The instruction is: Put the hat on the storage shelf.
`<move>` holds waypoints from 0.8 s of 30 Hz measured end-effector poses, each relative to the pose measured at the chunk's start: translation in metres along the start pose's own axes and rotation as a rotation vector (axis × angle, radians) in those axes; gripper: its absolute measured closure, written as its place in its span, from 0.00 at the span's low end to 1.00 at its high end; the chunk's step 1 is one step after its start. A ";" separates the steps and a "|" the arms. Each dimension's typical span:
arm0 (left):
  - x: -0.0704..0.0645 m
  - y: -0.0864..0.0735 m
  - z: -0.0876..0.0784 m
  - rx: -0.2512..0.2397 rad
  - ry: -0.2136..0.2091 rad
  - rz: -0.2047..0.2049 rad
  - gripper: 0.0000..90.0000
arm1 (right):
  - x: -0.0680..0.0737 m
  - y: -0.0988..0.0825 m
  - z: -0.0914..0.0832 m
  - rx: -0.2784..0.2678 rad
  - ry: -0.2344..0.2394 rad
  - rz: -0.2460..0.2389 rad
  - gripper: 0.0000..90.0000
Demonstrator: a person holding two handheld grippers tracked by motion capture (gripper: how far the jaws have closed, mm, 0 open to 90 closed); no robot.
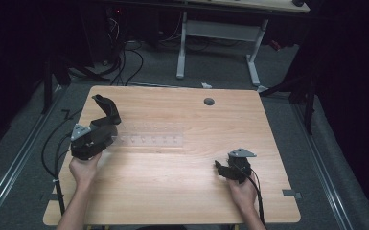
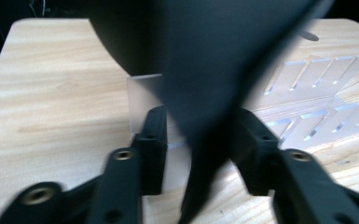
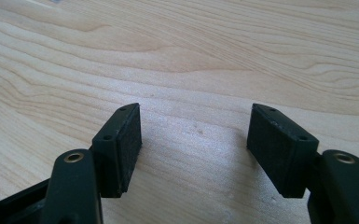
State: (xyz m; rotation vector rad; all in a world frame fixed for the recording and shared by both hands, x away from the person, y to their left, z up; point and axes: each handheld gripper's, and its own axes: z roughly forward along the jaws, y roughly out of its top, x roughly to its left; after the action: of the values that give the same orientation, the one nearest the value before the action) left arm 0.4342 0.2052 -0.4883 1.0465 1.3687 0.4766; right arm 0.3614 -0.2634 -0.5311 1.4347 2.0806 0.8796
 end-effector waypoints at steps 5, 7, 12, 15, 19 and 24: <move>0.000 0.007 -0.008 0.012 0.012 -0.025 0.46 | 0.000 0.000 0.000 0.000 0.000 0.000 0.39; -0.001 0.008 -0.011 0.030 0.011 -0.030 0.43 | 0.000 0.000 0.000 0.000 0.000 -0.001 0.39; -0.001 0.011 -0.022 0.037 0.004 -0.051 0.38 | 0.000 0.000 0.000 0.000 0.000 -0.001 0.39; -0.001 0.010 -0.029 0.036 0.003 -0.061 0.37 | 0.000 0.000 0.000 0.001 0.000 -0.001 0.39; -0.001 0.012 -0.041 0.017 0.002 -0.067 0.36 | 0.000 0.000 0.000 0.000 0.000 -0.002 0.39; -0.002 0.004 -0.053 0.016 -0.007 -0.101 0.35 | 0.000 0.000 0.000 0.001 0.002 -0.004 0.39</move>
State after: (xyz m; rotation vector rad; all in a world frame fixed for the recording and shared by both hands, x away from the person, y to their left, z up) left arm 0.3851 0.2228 -0.4768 0.9854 1.4144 0.3876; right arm 0.3613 -0.2633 -0.5311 1.4305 2.0850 0.8790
